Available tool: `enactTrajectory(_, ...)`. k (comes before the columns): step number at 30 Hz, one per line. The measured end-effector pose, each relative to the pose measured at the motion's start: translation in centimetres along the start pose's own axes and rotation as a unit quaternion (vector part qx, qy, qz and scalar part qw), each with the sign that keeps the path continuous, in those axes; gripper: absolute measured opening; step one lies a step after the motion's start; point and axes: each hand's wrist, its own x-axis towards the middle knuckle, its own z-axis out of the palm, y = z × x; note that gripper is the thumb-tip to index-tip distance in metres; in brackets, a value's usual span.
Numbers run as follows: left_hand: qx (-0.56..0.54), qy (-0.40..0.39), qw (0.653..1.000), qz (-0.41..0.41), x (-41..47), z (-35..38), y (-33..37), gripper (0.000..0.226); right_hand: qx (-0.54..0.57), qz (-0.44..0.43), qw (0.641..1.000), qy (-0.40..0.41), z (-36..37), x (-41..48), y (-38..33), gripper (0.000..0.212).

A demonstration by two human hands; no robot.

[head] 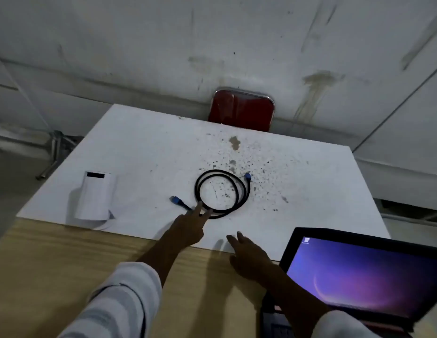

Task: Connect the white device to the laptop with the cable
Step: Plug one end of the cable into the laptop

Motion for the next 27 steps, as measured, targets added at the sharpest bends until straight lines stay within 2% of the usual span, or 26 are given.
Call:
enactTrajectory(3, 0.036, 0.036, 0.999, 0.008, 1.7, 0.9, -0.7, 0.074, -0.006, 0.017, 0.999, -0.031, 1.7, 1.0, 0.3, 0.067)
enactTrajectory(9, 0.029, 0.021, 0.999, -0.022, 2.3, 1.5, 0.0, 0.066, -0.03, 0.028, 0.997, -0.072, 2.9, 2.0, 0.9, 0.074)
enactTrajectory(15, 0.041, 0.058, 0.997, -0.023, -3.4, 4.5, 2.9, 0.068, -0.006, 0.043, 0.998, -0.045, 3.2, 0.0, -0.2, 0.067)
enactTrajectory(22, -0.031, -0.023, 0.998, -0.056, -12.3, 7.5, 6.8, 0.067, -0.003, 0.002, 0.997, -0.077, 5.4, -6.8, -1.0, 0.07)
enactTrajectory(25, -0.137, -0.059, 0.987, -0.063, -16.3, 8.3, 8.0, 0.065, -0.003, -0.015, 0.997, -0.08, 6.4, -10.6, -0.8, 0.065)
enactTrajectory(27, -0.217, -0.065, 0.969, -0.095, -18.8, 8.6, 8.9, 0.07, -0.008, -0.022, 0.997, -0.067, 7.3, -12.6, -0.5, 0.062)
